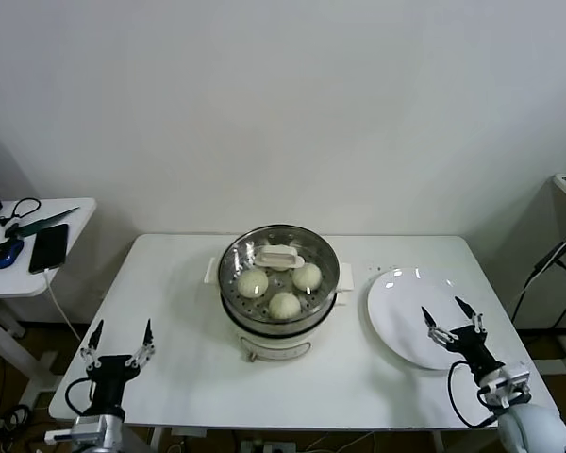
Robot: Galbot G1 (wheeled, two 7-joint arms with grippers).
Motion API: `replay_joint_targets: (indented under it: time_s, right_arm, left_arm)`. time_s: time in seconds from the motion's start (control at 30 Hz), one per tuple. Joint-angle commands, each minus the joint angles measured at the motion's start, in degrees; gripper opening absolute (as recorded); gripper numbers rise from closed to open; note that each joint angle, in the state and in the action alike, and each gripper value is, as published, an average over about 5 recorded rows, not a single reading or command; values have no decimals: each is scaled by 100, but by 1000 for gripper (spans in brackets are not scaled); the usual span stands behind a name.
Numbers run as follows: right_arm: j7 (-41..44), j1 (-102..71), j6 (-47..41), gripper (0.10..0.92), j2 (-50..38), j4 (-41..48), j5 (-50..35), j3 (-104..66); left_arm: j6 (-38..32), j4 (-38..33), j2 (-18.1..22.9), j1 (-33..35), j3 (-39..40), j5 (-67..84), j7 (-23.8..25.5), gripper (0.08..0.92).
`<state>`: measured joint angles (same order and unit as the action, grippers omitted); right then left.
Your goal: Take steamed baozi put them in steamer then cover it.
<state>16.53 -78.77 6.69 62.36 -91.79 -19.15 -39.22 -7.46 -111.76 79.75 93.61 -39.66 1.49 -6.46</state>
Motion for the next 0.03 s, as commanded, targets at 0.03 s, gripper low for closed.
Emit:
replay_joint_targets:
  time_s: [0.03]
  right_arm:
    - [-7,-113,77,823,49,-34,-78,-60]
  left_arm:
    - [-183,-24,122,105,-130,200,145,823]
